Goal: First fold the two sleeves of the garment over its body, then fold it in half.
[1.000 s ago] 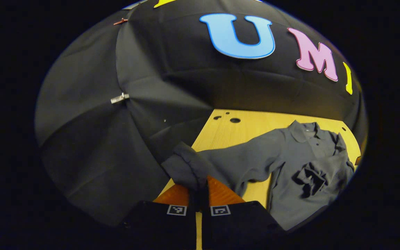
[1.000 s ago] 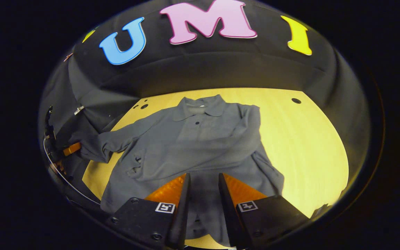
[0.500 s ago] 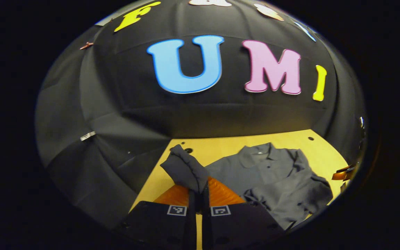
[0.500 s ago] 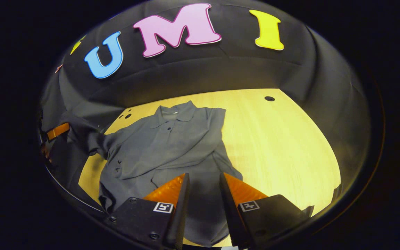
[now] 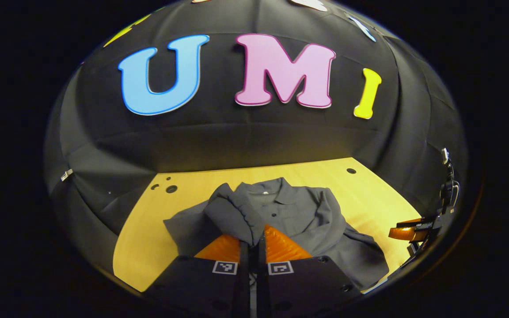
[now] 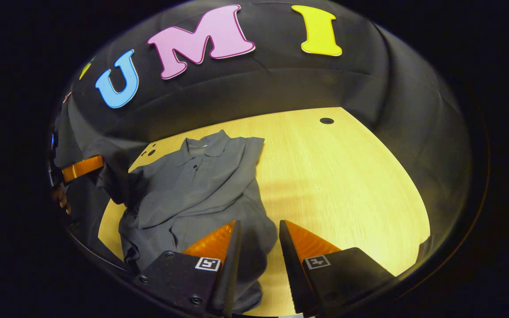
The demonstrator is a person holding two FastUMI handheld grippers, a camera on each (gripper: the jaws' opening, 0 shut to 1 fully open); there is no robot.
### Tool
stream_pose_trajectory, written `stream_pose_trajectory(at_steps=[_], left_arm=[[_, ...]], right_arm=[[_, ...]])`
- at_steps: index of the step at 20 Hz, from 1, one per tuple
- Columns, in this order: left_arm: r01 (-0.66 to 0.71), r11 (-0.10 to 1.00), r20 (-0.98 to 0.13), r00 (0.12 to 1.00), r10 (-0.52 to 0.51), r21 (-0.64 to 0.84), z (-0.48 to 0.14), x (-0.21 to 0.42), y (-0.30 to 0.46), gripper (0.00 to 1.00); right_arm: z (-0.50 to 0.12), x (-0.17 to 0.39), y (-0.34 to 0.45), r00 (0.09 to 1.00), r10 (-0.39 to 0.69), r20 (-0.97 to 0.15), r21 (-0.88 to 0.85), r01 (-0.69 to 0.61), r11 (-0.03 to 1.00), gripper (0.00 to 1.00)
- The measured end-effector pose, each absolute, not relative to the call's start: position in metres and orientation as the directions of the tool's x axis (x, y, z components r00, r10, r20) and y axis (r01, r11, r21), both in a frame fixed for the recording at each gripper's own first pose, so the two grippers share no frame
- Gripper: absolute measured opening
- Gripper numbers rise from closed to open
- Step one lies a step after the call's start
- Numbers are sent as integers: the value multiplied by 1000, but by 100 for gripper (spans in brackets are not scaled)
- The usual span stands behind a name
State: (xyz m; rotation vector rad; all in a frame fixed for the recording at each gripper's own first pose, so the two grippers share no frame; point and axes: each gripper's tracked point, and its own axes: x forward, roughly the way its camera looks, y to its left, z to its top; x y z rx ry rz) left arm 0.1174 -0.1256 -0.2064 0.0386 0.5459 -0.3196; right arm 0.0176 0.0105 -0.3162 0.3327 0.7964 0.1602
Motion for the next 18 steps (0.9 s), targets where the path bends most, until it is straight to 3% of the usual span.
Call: stream_pose_trajectory(at_steps=[8,18], left_arm=[[354,935,-642,709,-292,-35,-295,130,-208,11],[362,932,-739,637,-219,36,-378,138,-248,11]], right_arm=[[-345,23,-23,658,267,-704,350,-5,937,54],[-370,33,-40,628,262,-733,348,16,937,55]])
